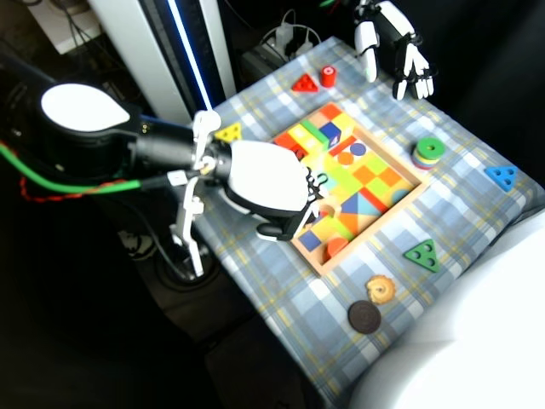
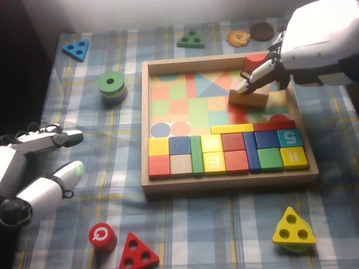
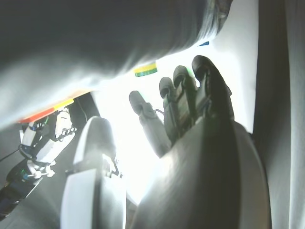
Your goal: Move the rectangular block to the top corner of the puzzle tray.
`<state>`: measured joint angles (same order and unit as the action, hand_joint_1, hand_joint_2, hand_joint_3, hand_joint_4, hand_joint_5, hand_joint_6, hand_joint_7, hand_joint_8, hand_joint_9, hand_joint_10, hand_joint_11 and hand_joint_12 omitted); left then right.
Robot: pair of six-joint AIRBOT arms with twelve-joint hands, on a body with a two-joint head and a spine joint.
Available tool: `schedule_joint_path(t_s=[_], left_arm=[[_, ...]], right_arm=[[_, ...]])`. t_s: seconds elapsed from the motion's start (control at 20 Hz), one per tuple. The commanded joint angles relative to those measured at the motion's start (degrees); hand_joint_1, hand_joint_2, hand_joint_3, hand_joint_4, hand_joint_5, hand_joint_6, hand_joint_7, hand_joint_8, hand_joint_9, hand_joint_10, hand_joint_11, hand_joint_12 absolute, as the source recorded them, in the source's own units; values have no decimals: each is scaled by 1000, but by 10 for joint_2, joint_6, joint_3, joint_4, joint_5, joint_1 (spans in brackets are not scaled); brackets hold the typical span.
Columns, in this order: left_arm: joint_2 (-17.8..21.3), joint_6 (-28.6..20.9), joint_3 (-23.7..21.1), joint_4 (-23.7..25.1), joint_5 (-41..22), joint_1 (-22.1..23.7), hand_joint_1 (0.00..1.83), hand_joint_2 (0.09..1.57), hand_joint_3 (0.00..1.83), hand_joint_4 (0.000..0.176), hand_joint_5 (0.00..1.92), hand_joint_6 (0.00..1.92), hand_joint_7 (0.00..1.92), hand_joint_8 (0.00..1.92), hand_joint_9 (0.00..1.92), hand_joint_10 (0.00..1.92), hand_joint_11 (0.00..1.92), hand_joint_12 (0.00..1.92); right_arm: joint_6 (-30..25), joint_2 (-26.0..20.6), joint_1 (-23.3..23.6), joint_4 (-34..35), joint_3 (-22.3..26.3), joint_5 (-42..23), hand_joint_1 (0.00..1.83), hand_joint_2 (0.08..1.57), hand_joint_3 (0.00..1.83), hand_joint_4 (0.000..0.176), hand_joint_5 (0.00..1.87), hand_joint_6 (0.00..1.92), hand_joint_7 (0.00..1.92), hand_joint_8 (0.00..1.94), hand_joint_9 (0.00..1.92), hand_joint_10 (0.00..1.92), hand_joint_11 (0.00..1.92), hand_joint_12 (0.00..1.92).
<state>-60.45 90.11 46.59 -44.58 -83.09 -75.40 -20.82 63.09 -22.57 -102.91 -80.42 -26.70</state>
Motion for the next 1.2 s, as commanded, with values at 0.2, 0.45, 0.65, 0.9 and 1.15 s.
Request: schedule_joint_path(t_s=[0.2,0.45,0.65,0.9,1.15], left_arm=[[4,-4,0,22,-60,1,781,1274,1,58,764,1,402,3,265,4,0,334],[4,-4,0,22,-59,2,795,1272,0,53,763,0,411,1,269,4,0,423],[4,-4,0,22,-58,2,757,1280,1,68,755,0,405,0,260,3,0,352],[4,-4,0,22,-59,2,766,1278,0,61,755,0,406,0,259,2,0,347],[3,-4,-1,21,-59,1,787,1282,1,53,752,0,412,0,277,7,0,410]], right_arm=[[3,-2,-7,3,0,16,1476,1265,0,74,510,9,1113,1941,1373,1921,1440,1921],[3,-4,-7,-5,1,24,1417,1291,4,63,483,3,1066,1941,1333,1921,1397,1921],[3,-8,-7,-6,-1,30,1378,1310,7,108,497,2,1080,1941,1331,1921,1397,1921],[3,-8,-3,-6,4,30,1464,1282,0,70,518,1,1116,1941,1363,1921,1420,1921],[3,-15,16,-3,11,30,1507,1281,0,49,417,5,1027,1941,1303,1921,1382,1921]])
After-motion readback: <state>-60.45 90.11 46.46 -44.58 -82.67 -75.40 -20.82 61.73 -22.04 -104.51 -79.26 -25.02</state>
